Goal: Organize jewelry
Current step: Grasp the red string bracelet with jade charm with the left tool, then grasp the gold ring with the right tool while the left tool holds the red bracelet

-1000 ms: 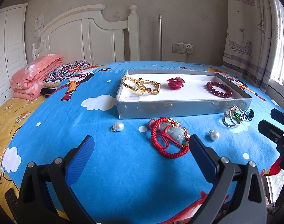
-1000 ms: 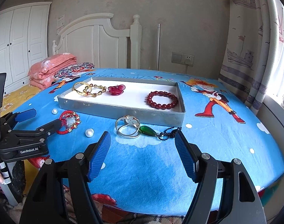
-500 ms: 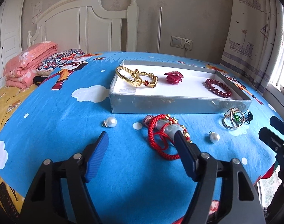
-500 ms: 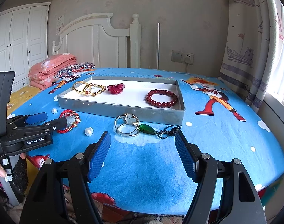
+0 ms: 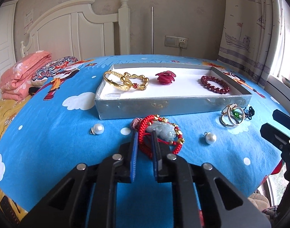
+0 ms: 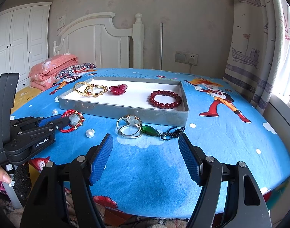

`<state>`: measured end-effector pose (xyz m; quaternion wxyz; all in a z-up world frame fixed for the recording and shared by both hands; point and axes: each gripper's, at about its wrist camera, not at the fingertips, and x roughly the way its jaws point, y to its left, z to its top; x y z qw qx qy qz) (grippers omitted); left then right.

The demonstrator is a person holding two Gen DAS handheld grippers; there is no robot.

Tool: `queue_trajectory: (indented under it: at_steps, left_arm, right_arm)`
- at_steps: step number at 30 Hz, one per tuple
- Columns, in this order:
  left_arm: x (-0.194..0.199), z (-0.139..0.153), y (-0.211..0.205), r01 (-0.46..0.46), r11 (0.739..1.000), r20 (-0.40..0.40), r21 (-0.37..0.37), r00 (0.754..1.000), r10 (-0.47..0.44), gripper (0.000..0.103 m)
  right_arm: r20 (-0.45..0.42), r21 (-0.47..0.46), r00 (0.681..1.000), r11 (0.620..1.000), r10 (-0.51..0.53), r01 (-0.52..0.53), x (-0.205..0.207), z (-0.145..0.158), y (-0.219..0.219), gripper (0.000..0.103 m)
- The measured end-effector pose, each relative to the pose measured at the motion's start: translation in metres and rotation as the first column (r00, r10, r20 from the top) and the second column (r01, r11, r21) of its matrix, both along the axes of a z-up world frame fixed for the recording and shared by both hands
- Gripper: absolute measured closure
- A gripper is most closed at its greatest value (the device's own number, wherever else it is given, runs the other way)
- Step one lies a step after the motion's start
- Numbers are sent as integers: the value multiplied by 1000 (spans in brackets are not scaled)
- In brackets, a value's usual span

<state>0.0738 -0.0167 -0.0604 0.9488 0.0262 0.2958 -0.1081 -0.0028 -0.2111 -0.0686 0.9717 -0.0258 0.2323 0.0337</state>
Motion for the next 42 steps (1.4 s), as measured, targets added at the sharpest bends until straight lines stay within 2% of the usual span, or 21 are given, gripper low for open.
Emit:
queue_trajectory:
  at_steps: [3,12,18,35,38,39,42]
  left_arm:
    - [-3,3,0,21,1000,6,-18,1000,-21,98]
    - [-21,37,-14,77,996,120,-32,990,-73,98]
    - [-29,52,-15,94,995,165,-44,983,-85,98]
    - [-31,36,-9,22,999,161,-26,987,-17,98]
    - [-29,33,-8,17,1000,150,-25,989,-13,98]
    - [-29,33,-8,17,1000,148,-24,989,-13,98]
    - [-28,32,-7,14,1000,145,-24,989,-11,98]
  right_arm:
    - [1,0,1000,1000,0,0,0,0,0,35]
    - [-37,20,999,1000,-13,14,13,-6,-3,35]
    - [-45,-18,999,1000,13,-14,26,-6,10,35]
    - [-48,-49,998,998,-27,24,60,-11,29,36]
    - [-61,-71,998,997,-18,14,62,-14,31,62]
    - [-57,-73,998,997,-14,10,60,-15,31,65]
    - [-11,-78,1000,997,8,-9,47,-10,32,65]
